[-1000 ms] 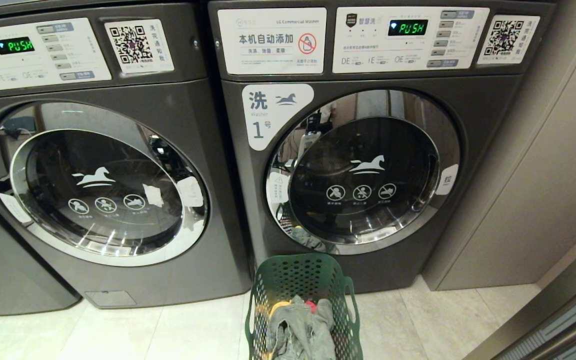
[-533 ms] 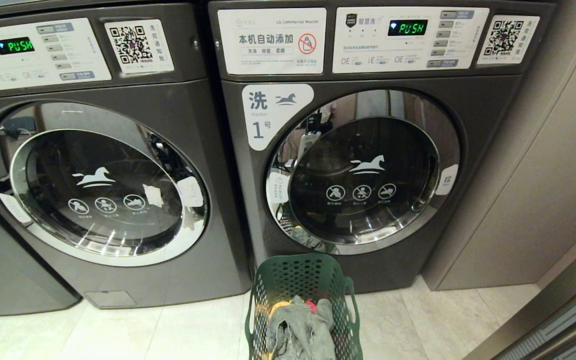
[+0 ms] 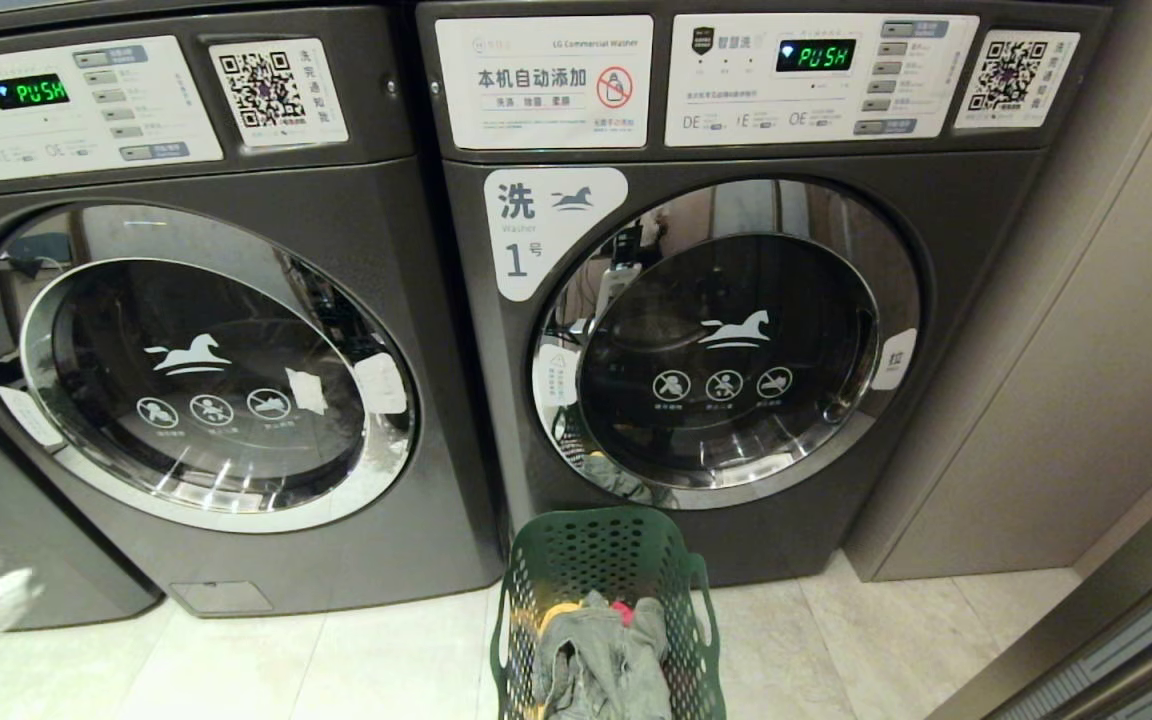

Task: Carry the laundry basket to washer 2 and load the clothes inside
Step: Open the lid of the washing machine

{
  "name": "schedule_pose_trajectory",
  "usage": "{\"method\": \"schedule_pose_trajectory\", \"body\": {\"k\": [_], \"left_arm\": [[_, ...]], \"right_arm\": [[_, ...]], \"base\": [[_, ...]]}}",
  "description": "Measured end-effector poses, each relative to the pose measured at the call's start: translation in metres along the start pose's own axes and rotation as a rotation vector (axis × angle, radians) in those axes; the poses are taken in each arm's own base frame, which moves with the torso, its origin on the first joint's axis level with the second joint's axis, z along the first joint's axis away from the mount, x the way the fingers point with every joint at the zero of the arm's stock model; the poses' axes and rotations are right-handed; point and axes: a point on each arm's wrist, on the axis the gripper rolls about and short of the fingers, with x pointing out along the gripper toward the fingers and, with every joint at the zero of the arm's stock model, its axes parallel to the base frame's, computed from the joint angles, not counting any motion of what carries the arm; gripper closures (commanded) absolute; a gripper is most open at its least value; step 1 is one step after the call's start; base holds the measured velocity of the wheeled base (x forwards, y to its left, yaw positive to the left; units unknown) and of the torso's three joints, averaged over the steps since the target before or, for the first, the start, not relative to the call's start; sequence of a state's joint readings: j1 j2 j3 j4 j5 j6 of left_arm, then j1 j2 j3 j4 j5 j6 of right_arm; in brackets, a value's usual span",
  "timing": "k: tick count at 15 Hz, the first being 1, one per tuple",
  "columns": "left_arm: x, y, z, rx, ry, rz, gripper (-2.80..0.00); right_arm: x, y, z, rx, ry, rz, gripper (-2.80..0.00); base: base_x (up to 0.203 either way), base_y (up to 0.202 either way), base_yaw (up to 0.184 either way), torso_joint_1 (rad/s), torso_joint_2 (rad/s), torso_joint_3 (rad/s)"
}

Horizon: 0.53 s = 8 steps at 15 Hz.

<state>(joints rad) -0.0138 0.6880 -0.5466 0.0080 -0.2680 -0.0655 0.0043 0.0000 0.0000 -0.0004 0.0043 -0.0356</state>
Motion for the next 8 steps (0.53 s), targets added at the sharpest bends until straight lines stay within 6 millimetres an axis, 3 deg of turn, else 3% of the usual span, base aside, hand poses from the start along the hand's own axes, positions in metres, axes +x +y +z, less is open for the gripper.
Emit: {"method": "schedule_pose_trajectory", "body": {"k": [3, 6, 8], "left_arm": [[0.081, 0.024, 0.004, -0.069, 0.075, -0.099, -2.8], [0.156, 0.064, -0.012, -0.096, 0.064, -0.188, -2.8], [0.188, 0.09, -0.026, -0.058, 0.001, -0.216, -2.8]], "right_arm": [[0.0, 0.0, 0.0, 0.032, -0.001, -0.002, 0.0], [0.0, 0.0, 0.0, 0.033, 0.0, -0.002, 0.0], [0.0, 0.0, 0.0, 0.033, -0.001, -0.002, 0.0]], "base": [[0.0, 0.0, 0.0, 0.0, 0.0, 0.0], [0.0, 0.0, 0.0, 0.0, 0.0, 0.0], [0.0, 0.0, 0.0, 0.0, 0.0, 0.0]]}}
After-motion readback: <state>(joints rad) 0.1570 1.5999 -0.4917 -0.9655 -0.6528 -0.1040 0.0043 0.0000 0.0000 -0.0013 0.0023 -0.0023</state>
